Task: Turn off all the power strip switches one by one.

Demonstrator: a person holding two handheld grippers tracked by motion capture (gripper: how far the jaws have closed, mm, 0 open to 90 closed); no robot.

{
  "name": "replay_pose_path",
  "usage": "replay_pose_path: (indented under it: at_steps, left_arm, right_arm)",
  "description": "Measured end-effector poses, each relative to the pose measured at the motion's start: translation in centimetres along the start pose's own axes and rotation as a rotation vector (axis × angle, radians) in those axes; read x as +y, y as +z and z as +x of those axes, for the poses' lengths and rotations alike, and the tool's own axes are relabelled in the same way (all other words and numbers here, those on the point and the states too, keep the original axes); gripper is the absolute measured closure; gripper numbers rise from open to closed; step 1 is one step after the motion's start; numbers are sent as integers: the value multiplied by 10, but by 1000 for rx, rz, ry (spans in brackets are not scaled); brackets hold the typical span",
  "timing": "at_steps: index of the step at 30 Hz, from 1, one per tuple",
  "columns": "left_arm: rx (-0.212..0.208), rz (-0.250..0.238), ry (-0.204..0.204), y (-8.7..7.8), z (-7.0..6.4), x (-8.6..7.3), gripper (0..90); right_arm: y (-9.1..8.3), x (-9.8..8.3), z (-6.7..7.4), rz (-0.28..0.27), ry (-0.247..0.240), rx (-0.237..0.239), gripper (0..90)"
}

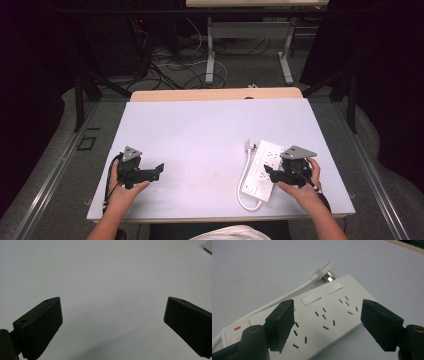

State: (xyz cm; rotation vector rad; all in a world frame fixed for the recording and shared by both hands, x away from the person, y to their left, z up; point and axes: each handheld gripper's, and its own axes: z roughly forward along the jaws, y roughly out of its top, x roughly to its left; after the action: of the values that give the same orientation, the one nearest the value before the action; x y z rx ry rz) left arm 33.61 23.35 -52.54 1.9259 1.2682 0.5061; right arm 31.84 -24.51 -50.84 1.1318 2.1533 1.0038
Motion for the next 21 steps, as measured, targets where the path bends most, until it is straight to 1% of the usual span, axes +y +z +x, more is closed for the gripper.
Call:
replay_pose_path:
  at_steps: [1,4,5,6,7,9,11,13,15,16,17,18,21]
  left_arm:
    - [0,-3,-3,0,0,0,17]
    - [-1,0,-1,0,0,0,17]
    - [-1,2,0,1,0,0,17]
    - [0,5,1,1,0,0,17]
    - [0,2,1,1,0,0,17]
    - [-1,2,1,2,0,0,17]
    - [-2,2,1,2,0,0,17]
    - [-1,3,2,2,-1,0,17]
    - [-1,2,2,2,-1,0,17]
    - [-1,2,1,2,-1,0,17]
    - [0,2,1,2,-1,0,17]
    - [1,2,0,2,0,0,17]
    - [0,2,1,2,0,0,17]
  right_arm:
    - [0,1,2,-1,-14,0,303]
    - [-1,2,6,-8,-22,6,348]
    - [-2,2,6,-3,-33,18,362]
    - [-2,2,6,-3,-33,18,362]
    - [-3,3,8,-4,-32,29,399]
    - [-3,3,10,-3,-30,33,410]
    - [-3,4,14,-3,-44,40,449]
    - [-3,4,15,-6,-48,40,455]
    - [-3,5,19,-1,-52,62,491]
    - [-3,5,19,-1,-52,62,491]
    - [-3,5,19,2,-67,66,504]
    - [-3,6,22,24,-53,89,520]
    - [-2,6,25,35,-38,107,540]
